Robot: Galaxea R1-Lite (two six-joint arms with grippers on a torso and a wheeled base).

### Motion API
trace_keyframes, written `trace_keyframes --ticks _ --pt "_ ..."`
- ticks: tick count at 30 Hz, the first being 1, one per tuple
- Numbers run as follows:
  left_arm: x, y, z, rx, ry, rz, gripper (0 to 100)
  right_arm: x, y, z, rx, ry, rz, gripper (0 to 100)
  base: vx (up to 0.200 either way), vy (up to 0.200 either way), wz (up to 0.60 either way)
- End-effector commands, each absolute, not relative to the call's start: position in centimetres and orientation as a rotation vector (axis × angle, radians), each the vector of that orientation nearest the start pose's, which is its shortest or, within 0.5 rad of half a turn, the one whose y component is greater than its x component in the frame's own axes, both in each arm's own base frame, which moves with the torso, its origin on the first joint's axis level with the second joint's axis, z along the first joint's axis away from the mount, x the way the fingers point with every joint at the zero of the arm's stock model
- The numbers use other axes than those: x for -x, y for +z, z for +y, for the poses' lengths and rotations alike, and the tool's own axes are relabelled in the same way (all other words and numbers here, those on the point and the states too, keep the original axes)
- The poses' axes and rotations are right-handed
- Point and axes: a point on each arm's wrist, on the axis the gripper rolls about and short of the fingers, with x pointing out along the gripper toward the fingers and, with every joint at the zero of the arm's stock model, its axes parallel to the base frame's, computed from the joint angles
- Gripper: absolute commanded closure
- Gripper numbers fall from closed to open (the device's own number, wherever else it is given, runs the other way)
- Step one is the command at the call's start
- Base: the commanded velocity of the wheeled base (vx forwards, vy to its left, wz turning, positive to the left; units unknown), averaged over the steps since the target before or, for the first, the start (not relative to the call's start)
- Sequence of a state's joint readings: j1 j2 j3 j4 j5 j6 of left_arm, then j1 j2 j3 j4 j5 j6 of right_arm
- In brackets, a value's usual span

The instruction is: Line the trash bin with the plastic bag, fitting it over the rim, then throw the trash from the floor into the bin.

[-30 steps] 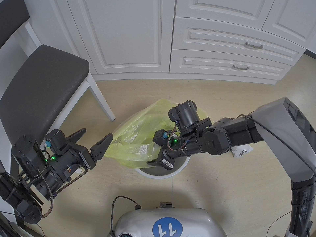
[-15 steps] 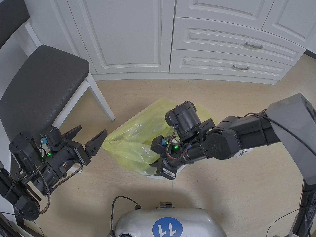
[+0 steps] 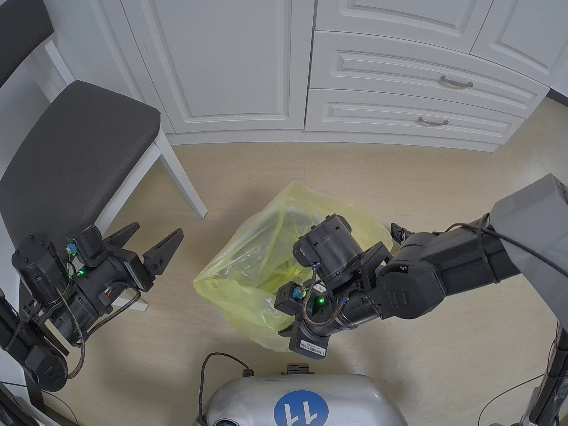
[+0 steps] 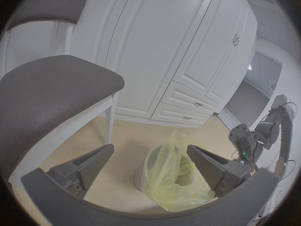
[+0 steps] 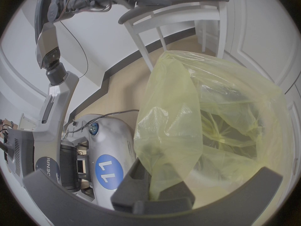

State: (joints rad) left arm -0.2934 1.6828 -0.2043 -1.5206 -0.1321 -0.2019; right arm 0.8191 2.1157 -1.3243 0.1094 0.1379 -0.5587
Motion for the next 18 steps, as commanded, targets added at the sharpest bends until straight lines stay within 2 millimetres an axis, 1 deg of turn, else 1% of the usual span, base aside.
trace_keyframes --ticks 1,4,7,10,13,14,16,17,18 --pt "-21.5 13.5 -6.7 0.202 -0.432 0.004 0 -26.1 9.1 29.0 0.799 1.133 0.678 100 0.0 0.0 0.0" --pt "-21.6 13.5 -6.6 0.204 -0.431 0.002 0 -25.4 8.3 28.8 0.808 1.097 0.722 100 0.0 0.0 0.0" --pt "-21.7 13.5 -6.6 0.204 -0.429 0.002 0 -25.4 7.8 28.9 0.816 1.069 0.739 100 0.0 0.0 0.0" --pt "-21.8 13.3 -6.7 0.205 -0.43 0.01 0 -25.9 6.8 29.4 0.793 1.051 0.756 100 0.0 0.0 0.0" --pt "-21.8 13.3 -6.6 0.206 -0.428 0.015 0 -26.3 5.9 30.0 0.768 1.033 0.732 100 0.0 0.0 0.0" --pt "-21.7 13.2 -6.6 0.206 -0.429 0.018 0 -26.4 5.9 30.1 0.764 1.022 0.729 0 0.0 0.0 0.0" --pt "-21.8 13.1 -6.7 0.205 -0.429 0.021 0 -26.3 5.9 30.1 0.754 1.011 0.732 0 0.0 0.0 0.0" --pt "-21.8 13.0 -6.7 0.205 -0.43 0.028 0 -26.0 6.2 30.2 0.729 0.998 0.735 0 0.0 0.0 0.0" --pt "-21.8 12.8 -6.8 0.204 -0.432 0.036 0 -25.2 7.0 30.1 0.7 0.99 0.734 0 0.0 0.0 0.0"
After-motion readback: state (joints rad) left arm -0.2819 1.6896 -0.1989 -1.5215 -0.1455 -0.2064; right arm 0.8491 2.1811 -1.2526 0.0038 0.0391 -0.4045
